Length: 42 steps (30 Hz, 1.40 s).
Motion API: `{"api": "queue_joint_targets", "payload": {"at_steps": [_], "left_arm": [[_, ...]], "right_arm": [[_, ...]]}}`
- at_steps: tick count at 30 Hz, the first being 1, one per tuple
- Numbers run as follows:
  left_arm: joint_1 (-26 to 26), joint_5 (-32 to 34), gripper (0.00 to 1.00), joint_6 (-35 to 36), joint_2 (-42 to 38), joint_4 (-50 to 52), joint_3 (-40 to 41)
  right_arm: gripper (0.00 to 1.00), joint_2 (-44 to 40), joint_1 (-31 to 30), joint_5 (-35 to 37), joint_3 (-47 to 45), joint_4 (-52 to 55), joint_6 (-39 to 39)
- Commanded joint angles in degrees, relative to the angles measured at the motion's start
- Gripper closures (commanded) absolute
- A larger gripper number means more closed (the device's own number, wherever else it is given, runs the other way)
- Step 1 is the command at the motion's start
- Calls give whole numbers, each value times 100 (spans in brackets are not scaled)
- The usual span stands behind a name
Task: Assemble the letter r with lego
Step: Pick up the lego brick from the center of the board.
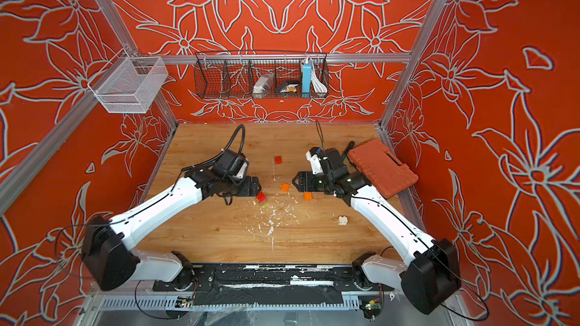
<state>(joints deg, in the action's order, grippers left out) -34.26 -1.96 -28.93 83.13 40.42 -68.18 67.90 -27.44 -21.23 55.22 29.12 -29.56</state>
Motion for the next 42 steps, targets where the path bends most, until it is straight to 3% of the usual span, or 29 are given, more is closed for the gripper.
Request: {"api": "queue_joint_targets", "payload": {"at_steps": [1, 9, 19, 25, 35, 42], "left_arm": [[-261, 329, 13, 324, 832, 512, -814], [-877, 701, 20, 675, 2872, 1533, -2853], [-943, 788, 36, 1180, 4370, 2025, -4374], [-834, 697, 39, 1353, 4863, 2161, -4815], [-740, 573, 36, 1491, 5347, 2320, -5291], [-715, 459, 40, 1495, 5520, 2358, -5406]], "right_arm": [[23, -128, 400, -651, -299, 203, -288], [26, -837, 1353, -911, -997, 301, -721], [29, -1405, 1522, -912, -1019, 940, -392], [31, -1562, 1523, -1257, -958, 928, -378], [31, -1617, 1528, -1287, -951, 1017, -313], [31, -1615, 1528, -1267, -960, 1054, -278]]}}
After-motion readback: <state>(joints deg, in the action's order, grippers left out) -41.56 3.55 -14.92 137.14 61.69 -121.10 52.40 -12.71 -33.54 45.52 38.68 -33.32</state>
